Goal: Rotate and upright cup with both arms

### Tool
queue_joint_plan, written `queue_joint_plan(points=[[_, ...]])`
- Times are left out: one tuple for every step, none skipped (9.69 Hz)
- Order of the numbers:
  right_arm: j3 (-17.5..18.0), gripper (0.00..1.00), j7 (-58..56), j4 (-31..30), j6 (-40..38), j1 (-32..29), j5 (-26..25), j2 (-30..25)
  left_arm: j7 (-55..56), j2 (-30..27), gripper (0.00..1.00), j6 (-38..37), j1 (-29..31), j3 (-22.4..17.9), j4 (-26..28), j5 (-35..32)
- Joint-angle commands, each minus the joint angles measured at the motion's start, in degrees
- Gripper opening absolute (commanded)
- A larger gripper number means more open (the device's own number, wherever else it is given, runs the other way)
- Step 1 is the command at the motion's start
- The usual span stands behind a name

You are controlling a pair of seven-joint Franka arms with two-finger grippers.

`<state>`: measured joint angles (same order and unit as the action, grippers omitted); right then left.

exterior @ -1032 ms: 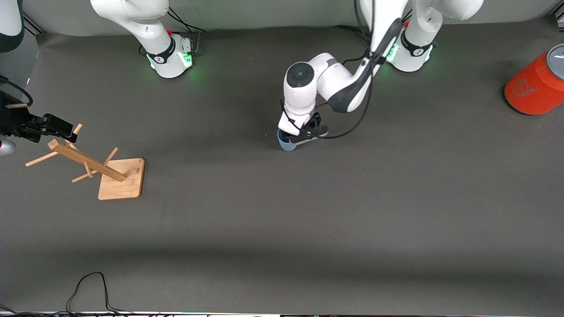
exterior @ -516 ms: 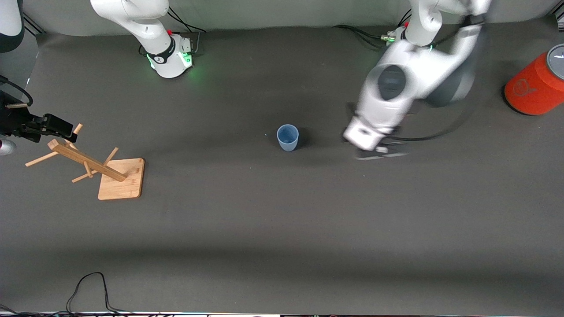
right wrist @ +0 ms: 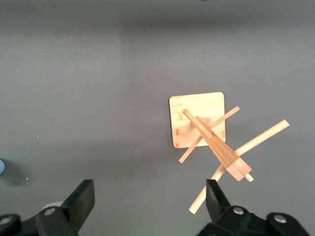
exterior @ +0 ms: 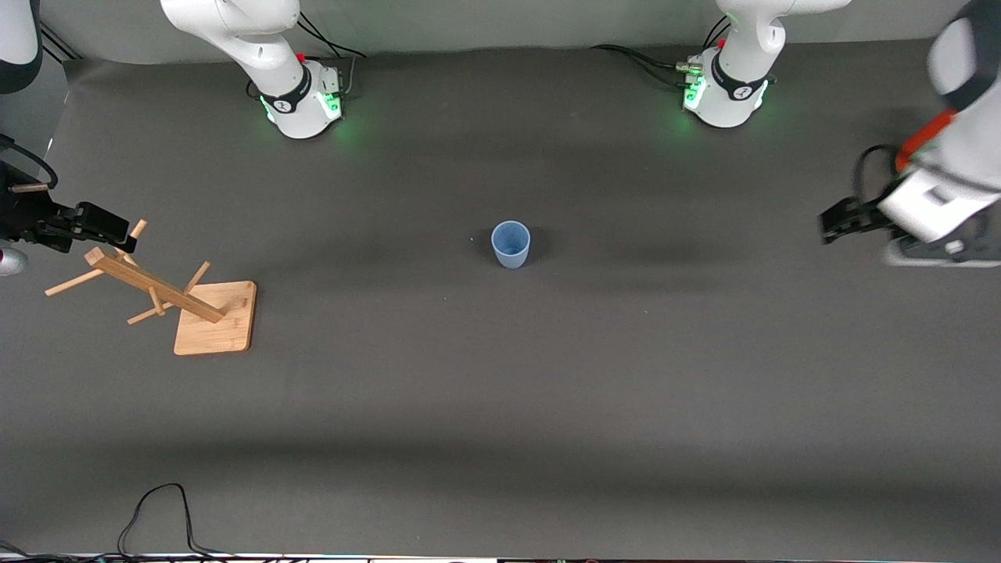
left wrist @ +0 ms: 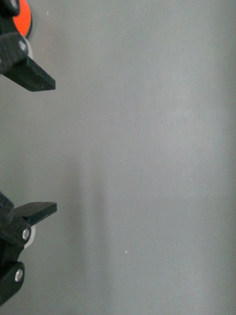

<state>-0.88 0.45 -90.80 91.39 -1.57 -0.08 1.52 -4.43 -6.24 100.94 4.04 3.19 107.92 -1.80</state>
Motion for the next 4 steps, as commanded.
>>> queue_joint_plan(points=[[-0.18, 1.00, -1.06, -0.44, -0.07, 0.17, -0.10, -0.64, -1.29, -2.11, 1.00, -6.07, 0.45, 0.58, -4.18, 1.27], [-0.18, 1.00, -0.97, -0.44, -0.07, 0.17, -0.10, -0.64, -0.85, -1.93, 1.00, -8.19, 0.01, 0.85, -6.73, 1.27], [-0.18, 1.00, -0.97, -0.44, -0.07, 0.17, -0.10, -0.64, -1.10, -1.58, 1.00, -11.08, 0.09, 0.85, -9.36, 1.27], [-0.09, 1.00, -0.97, -0.44, -0.07, 0.17, -0.10, -0.64, -1.54, -1.23, 1.00, -11.81, 0.18, 0.85, -10.17, 1.27]])
